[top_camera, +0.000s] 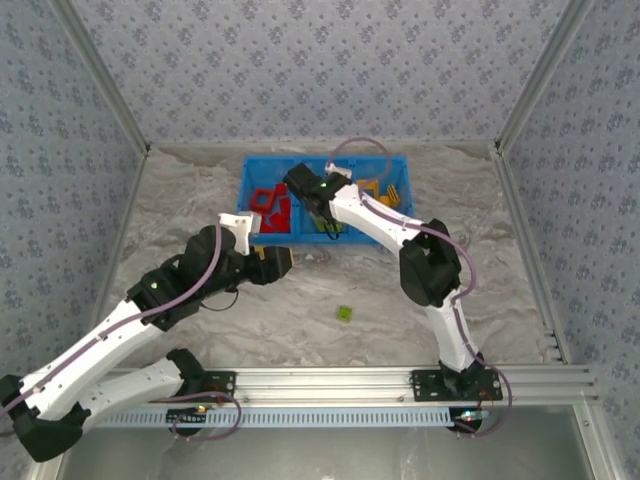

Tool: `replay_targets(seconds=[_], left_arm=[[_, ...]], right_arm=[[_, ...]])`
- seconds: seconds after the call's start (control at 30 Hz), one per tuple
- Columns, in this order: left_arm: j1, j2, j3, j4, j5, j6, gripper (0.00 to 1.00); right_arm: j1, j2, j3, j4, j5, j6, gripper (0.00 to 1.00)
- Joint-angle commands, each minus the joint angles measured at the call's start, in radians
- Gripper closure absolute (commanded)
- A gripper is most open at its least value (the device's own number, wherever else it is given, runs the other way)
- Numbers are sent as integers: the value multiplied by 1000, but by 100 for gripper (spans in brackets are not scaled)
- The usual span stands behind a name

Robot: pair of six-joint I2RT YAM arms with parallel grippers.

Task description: Sort the legos into containers by color

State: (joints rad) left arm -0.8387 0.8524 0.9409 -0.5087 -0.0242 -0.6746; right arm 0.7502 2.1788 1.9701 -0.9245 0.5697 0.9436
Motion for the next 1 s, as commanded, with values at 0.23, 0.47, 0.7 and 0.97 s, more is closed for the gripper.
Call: replay_targets(seconds=[0.23,0.47,0.7,0.97], left_arm=[[-2,10,34,41,-12,-6,32],[-3,2,34,33,-7,-6,32],[-2,6,29,36,-3,-8,32],[-3,4,13,41,-2,-17,32]], right_arm=[[-41,175,202,-20,-23,-158,74],[-71,225,215,16,-114,-195,74],[-88,233,222,28,-191,-236,51],[-70,110,192,62,-175,-267,40]])
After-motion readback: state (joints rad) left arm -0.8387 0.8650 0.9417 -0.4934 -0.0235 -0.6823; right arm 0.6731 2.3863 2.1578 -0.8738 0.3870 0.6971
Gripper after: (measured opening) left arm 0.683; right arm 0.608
